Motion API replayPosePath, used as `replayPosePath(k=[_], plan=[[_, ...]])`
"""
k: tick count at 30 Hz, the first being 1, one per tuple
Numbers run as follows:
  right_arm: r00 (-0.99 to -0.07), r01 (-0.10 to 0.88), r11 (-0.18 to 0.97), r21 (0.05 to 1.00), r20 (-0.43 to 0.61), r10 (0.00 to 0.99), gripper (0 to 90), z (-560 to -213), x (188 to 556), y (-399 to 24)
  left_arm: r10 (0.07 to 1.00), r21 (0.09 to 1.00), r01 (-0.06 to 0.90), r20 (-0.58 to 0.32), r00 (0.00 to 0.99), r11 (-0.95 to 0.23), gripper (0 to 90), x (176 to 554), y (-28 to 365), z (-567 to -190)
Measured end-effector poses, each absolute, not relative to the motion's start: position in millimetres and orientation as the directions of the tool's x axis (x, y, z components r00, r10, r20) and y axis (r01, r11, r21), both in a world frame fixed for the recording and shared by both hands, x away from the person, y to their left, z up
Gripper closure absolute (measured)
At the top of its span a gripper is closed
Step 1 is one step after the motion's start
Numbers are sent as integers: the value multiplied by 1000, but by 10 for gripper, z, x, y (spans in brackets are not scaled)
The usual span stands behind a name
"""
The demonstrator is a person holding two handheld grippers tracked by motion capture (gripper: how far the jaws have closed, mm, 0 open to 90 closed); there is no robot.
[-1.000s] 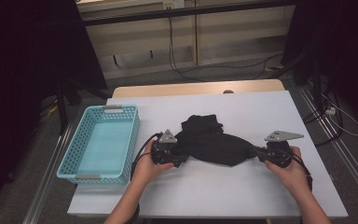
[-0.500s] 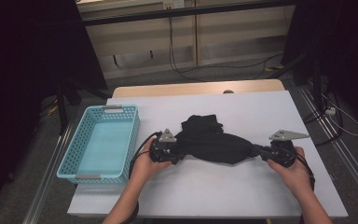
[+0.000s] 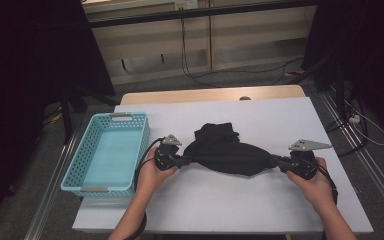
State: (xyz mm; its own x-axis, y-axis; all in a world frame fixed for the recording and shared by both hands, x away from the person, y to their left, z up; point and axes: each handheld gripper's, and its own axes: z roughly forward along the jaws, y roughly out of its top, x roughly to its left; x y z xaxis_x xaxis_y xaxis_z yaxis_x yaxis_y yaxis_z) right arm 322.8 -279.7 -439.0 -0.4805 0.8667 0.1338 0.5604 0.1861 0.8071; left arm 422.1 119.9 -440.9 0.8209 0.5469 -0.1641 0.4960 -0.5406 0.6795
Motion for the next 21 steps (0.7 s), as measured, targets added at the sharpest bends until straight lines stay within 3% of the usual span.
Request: replayPosePath(k=[8, 21], plan=[[-488, 529, 164, 833, 140, 862, 861, -4292, 3221, -2789, 553, 759, 499, -223, 803, -418, 864, 4227, 1340, -4097], [-478, 510, 147, 847, 138, 868, 860, -4235, 3186, -2811, 551, 762, 497, -225, 804, -415, 864, 4265, 1281, -4034]])
